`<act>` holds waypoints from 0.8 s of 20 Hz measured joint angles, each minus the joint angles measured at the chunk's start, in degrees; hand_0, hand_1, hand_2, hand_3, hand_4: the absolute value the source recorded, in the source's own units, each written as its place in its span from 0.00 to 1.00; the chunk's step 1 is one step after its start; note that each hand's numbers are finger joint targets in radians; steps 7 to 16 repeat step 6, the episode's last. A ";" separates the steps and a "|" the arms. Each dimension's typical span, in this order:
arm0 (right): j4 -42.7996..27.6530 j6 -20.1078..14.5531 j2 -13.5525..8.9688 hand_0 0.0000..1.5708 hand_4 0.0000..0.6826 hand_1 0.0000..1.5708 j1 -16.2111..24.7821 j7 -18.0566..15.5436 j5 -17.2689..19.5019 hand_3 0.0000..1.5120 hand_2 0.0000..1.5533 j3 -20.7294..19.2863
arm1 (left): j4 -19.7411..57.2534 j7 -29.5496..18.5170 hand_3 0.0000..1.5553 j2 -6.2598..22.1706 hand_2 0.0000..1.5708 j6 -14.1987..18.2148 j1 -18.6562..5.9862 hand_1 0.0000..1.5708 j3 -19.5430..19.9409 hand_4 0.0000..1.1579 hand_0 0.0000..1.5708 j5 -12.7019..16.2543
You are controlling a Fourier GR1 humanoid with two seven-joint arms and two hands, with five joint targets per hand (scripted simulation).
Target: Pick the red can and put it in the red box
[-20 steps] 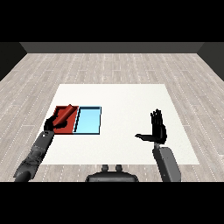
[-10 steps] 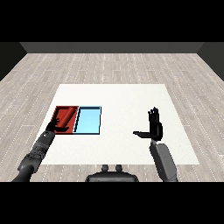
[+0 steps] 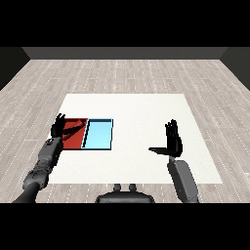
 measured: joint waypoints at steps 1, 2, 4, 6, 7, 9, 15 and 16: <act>0.01 0.19 -0.08 0.00 0.00 0.00 0.20 -0.13 0.08 0.00 0.00 0.09 | -1.95 -2.51 0.00 -1.02 0.00 -2.26 -0.03 0.00 1.55 0.00 0.00 1.97; 0.06 0.49 -0.22 0.00 0.00 0.00 0.24 -0.36 0.12 0.00 0.00 0.11 | -3.78 -4.88 0.00 -2.52 0.00 -4.55 0.17 0.00 2.87 0.00 0.00 3.85; 0.37 0.86 -0.55 0.00 0.00 0.00 0.92 -1.10 0.51 0.00 0.00 0.08 | -7.67 -9.45 0.00 -5.95 0.00 -8.39 0.98 0.00 4.36 0.00 0.00 6.62; 0.59 1.48 -0.73 0.00 0.00 0.00 1.15 -1.66 0.96 0.00 0.00 0.51 | -11.89 -12.81 0.00 -8.79 0.00 -11.87 3.08 0.00 4.42 0.00 0.00 8.19; 0.59 1.48 -0.73 0.00 0.00 0.00 1.15 -1.66 0.96 0.00 0.00 0.51 | -11.89 -12.81 0.00 -8.79 0.00 -11.87 3.08 0.00 4.42 0.00 0.00 8.19; 0.59 1.48 -0.73 0.00 0.00 0.00 1.15 -1.66 0.96 0.00 0.00 0.51 | -11.89 -12.81 0.00 -8.79 0.00 -11.87 3.08 0.00 4.42 0.00 0.00 8.19; 0.59 1.48 -0.73 0.00 0.00 0.00 1.15 -1.66 0.96 0.00 0.00 0.51 | -11.89 -12.81 0.00 -8.79 0.00 -11.87 3.08 0.00 4.42 0.00 0.00 8.19; 0.59 1.48 -0.73 0.00 0.00 0.00 1.15 -1.66 0.96 0.00 0.00 0.51 | -11.89 -12.81 0.00 -8.79 0.00 -11.87 3.08 0.00 4.42 0.00 0.00 8.19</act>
